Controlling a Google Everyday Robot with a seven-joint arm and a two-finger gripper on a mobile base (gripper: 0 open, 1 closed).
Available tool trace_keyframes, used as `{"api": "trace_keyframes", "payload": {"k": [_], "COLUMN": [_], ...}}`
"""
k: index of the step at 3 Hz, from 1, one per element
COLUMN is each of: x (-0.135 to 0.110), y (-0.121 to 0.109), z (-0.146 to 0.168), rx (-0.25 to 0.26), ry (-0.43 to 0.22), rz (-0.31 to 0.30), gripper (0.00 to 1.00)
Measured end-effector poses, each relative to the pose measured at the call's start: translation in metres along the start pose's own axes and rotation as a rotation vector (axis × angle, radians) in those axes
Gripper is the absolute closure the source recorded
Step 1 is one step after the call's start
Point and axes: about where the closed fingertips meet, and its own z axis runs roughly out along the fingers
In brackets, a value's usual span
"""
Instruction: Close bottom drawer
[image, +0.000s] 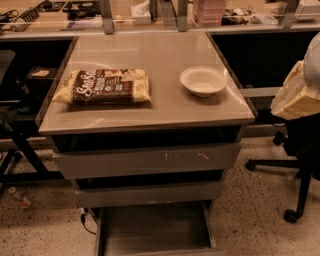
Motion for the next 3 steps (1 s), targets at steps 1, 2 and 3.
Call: {"api": "trace_keyframes", "payload": {"k": [1,2,3], "x": [0.019,0.048,0.073], "y": [0.034,0.084,0.141], "z": [0.006,0.025,0.055], "rx": [-0.033,-0.104,-0.224], "ry": [-0.003,0.018,0.050], "rz": [0.050,0.112,0.160], "gripper": [1.00,1.00,1.00]}}
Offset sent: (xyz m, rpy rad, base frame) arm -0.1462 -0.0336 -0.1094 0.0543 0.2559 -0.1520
